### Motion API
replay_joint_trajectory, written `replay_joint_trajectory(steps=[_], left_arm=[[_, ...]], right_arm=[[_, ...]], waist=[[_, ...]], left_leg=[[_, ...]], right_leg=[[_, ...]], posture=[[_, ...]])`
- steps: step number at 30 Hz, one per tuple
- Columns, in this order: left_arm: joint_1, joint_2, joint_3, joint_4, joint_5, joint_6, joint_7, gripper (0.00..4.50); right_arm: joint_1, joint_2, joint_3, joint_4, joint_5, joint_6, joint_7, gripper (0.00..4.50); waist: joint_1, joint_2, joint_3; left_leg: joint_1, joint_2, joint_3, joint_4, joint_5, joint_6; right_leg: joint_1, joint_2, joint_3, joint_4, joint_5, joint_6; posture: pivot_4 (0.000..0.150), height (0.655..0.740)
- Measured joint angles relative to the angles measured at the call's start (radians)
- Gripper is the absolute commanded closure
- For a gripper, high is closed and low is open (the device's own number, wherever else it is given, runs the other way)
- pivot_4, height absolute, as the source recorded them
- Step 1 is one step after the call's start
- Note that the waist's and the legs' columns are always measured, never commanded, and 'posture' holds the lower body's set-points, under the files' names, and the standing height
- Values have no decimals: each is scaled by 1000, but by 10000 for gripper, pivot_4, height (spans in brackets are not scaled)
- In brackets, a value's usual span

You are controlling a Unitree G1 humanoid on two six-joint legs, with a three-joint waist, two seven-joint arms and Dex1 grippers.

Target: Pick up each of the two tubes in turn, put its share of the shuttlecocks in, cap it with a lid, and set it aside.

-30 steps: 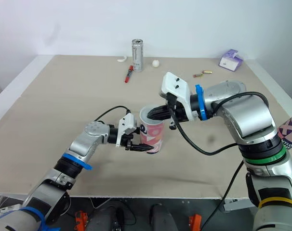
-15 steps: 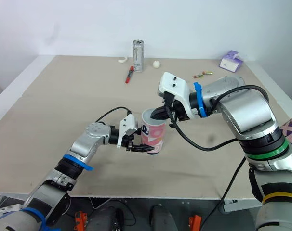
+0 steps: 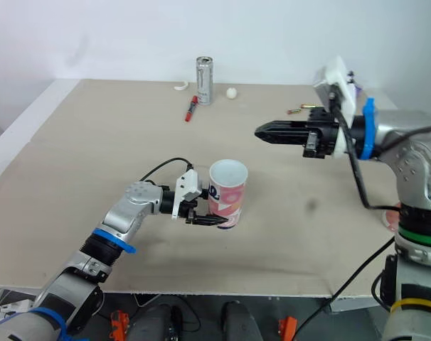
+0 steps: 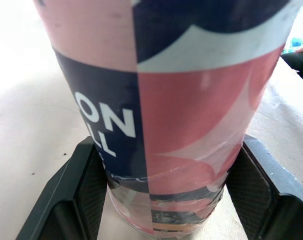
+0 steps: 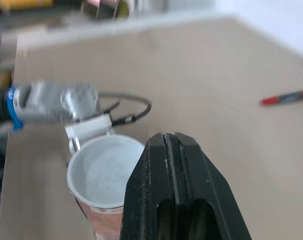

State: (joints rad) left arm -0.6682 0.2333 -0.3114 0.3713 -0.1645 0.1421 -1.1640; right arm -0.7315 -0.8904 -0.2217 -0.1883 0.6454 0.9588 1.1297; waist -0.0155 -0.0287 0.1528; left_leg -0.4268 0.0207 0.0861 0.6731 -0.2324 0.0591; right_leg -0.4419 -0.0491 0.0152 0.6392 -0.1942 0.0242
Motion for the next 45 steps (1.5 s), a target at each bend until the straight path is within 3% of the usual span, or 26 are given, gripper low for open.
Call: replay_joint_trajectory(steps=[5, 9, 10, 11, 12, 16, 20, 21, 22, 30, 34, 45], left_arm=[[2, 3, -1, 3, 2, -16, 2, 12912], [3, 7, -1, 4, 4, -29, 2, 12912], [4, 6, -2, 4, 5, -35, 2, 12912], [7, 8, -1, 4, 5, -39, 3, 12912], [8, 9, -1, 4, 4, -47, 2, 8188], [17, 15, -1, 4, 6, -58, -2, 0], [27, 21, -1, 5, 6, -87, -7, 0], [27, 22, 1, 5, 6, -96, -12, 0], [27, 23, 4, 5, 5, -104, -18, 0], [28, 69, 33, 4, -5, -153, -49, 0], [79, 141, 63, -50, -41, -166, -108, 0], [163, 197, 104, -190, -127, -88, -145, 0]], right_arm=[[238, 46, -115, -102, 21, -62, -77, 44841], [395, 95, -103, -139, -24, -174, -96, 44841], [470, 112, -90, -157, -63, -261, -96, 38594], [537, 136, -57, -160, -104, -338, -91, 36085], [573, 149, -36, -159, -125, -384, -85, 33173], [609, 162, -10, -150, -156, -486, -66, 19852], [631, 168, 1, -114, -165, -569, -43, 6961], [637, 168, 13, -103, -170, -583, -35, 1993], [641, 169, 24, -89, -174, -600, -25, 694], [642, 200, 79, -14, -185, -677, 4, 694], [617, 251, 128, 28, -200, -697, -19, 694], [540, 327, 224, 107, -265, -784, -45, 694]], waist=[[0, 0, 0], [-1, 1, 0], [-1, 1, 0], [-1, 1, 0], [-2, 1, 1], [-2, 1, 1], [-1, 1, 1], [0, 1, 1], [0, 1, 1], [-1, 1, 1], [-2, 1, 1], [-1, 1, 1]], left_leg=[[1, 0, -1, 0, 0, 0], [1, 0, 0, 0, 0, 0], [1, 1, -1, 0, 0, 1], [1, 1, -1, 0, 0, 1], [1, 1, -1, 0, 0, 1], [1, 1, 0, 0, 1, 1], [1, 1, -1, 0, 1, 1], [1, 1, -1, 0, 1, 1], [1, 1, -1, 0, 0, 1], [1, 1, -1, 0, 0, 0], [2, 2, -1, 0, 1, 0], [2, 2, 0, 0, 1, 0]], right_leg=[[1, 5, 0, 0, -2, 4], [0, 6, 2, 0, -3, 7], [1, 7, 2, 0, -3, 7], [1, 8, 3, 0, -3, 8], [1, 8, 3, 0, -3, 8], [1, 8, 3, 0, -2, 8], [1, 8, 3, 0, -3, 7], [1, 8, 3, 0, -3, 7], [1, 8, 3, 0, -3, 7], [1, 9, 3, 0, -3, 6], [1, 9, 2, 0, -3, 5], [2, 9, 2, 0, -3, 5]], posture=[[1500, 7400], [1500, 7400], [1500, 7400], [1500, 7400], [1500, 7400], [1500, 7400], [1500, 7400], [1500, 7400], [1500, 7400], [1500, 7400], [1500, 7400], [1500, 7400]])
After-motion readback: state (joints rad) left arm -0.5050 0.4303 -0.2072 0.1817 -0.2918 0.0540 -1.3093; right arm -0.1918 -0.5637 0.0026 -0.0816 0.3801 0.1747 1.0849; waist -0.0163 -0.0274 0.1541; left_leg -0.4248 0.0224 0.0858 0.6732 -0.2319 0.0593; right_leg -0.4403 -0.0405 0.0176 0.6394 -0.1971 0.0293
